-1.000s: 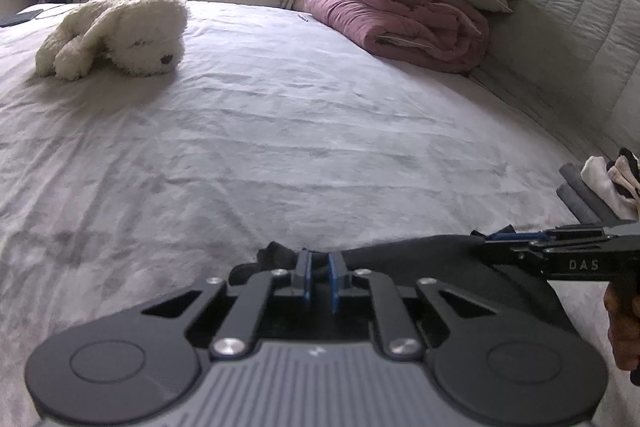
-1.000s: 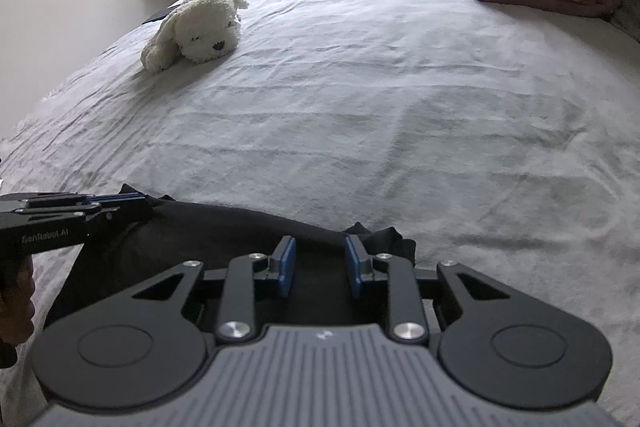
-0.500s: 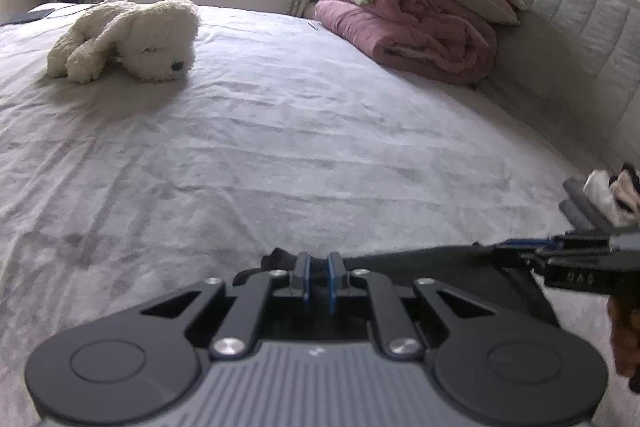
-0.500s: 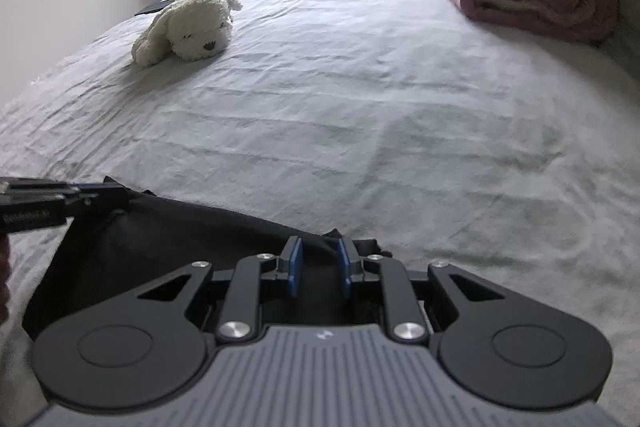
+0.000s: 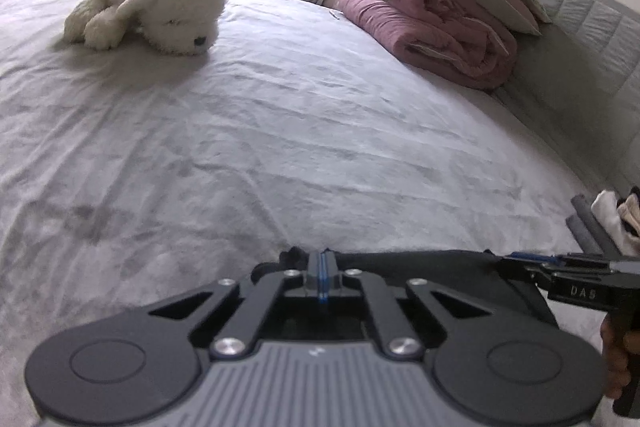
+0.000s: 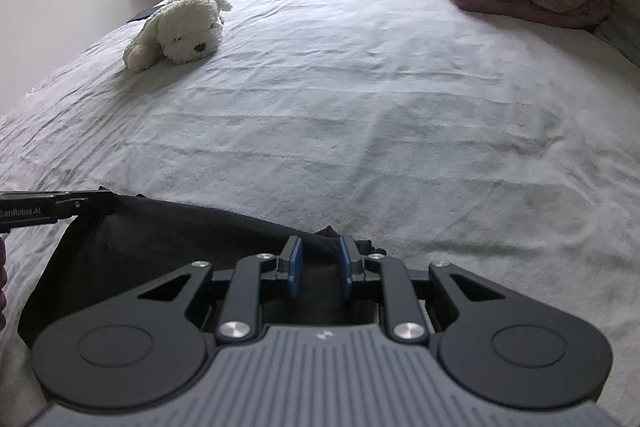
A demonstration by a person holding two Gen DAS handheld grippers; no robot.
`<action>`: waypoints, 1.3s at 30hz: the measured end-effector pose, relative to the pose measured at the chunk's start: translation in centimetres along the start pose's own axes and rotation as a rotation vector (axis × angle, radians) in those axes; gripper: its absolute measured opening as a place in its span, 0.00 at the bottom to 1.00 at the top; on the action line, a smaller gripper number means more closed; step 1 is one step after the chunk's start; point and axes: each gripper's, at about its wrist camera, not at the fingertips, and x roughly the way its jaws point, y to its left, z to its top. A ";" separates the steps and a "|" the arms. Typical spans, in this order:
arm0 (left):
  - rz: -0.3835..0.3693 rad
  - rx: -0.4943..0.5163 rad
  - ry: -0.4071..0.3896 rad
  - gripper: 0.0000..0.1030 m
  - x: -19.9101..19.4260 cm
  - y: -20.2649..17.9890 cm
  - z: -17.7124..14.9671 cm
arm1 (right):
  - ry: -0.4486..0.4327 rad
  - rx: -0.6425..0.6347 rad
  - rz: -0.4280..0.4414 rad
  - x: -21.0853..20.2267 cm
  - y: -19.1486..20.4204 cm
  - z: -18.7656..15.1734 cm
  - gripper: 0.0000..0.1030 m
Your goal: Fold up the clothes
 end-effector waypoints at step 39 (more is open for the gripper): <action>0.027 0.123 0.039 0.29 -0.8 -3.6 -1.3 | 0.084 -0.227 0.154 -1.6 7.4 -2.4 0.37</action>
